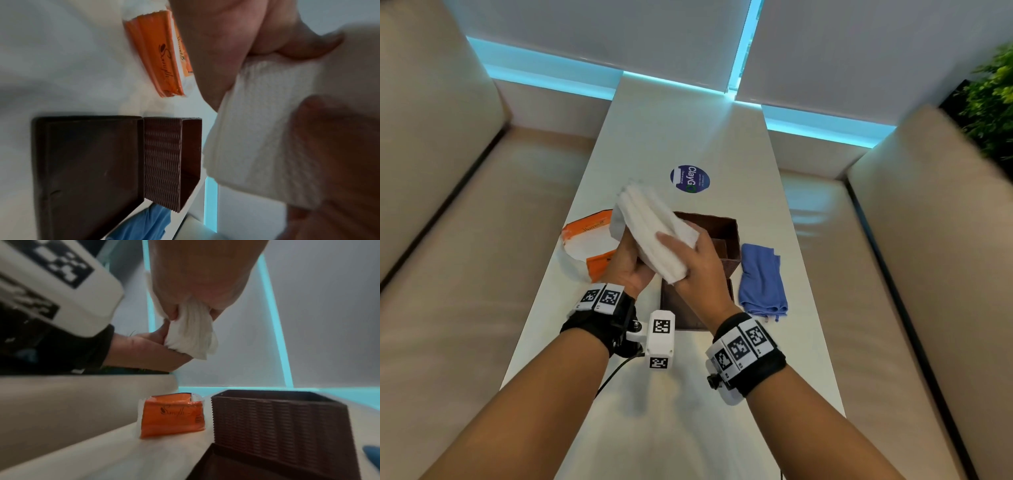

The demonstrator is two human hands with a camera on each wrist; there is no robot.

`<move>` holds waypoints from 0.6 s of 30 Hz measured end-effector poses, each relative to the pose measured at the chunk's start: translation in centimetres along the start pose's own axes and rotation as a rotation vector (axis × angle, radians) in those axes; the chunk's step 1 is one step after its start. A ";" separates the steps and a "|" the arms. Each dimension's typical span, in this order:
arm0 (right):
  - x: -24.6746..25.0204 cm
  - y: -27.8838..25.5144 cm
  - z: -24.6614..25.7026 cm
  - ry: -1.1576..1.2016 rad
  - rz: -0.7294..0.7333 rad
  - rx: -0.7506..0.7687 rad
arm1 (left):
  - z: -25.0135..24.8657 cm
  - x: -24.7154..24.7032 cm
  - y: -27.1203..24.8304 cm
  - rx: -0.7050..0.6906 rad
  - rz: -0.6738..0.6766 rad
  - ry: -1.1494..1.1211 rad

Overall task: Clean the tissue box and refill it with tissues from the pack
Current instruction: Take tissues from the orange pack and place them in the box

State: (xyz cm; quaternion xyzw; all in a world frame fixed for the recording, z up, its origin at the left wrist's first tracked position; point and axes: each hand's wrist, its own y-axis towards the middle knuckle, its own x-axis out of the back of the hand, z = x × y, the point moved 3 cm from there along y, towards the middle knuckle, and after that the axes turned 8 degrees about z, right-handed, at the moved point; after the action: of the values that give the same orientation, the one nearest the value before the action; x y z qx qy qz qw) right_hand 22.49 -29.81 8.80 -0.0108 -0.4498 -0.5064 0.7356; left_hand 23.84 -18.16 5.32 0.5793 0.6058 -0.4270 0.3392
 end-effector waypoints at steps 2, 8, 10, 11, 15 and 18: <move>-0.1 -0.1 0.0 -0.136 -0.045 0.070 | 0.1 0.1 -0.1 0.025 0.046 -0.019; 0.2 -0.3 0.4 -0.221 -0.151 0.137 | -0.4 -0.2 -0.2 0.007 0.193 0.040; 0.0 -0.1 0.5 -0.094 -0.067 0.090 | -0.5 -0.1 -0.3 -0.013 0.198 0.043; 0.3 0.0 0.3 0.012 -0.087 -0.009 | -0.6 -0.1 -0.3 -0.040 0.192 0.050; 1.0 0.2 0.2 0.123 -0.068 -0.179 | -0.7 0.1 -0.2 -0.059 0.157 0.058; 0.9 0.3 1.5 0.008 -0.029 0.010 | -0.7 0.4 0.0 -0.076 0.149 0.049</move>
State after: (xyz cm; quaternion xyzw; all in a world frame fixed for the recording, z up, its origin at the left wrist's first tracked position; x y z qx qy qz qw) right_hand 21.82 -29.60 10.48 0.0014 -0.4494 -0.5147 0.7302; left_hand 23.88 -17.36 5.19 0.6199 0.5850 -0.3630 0.3766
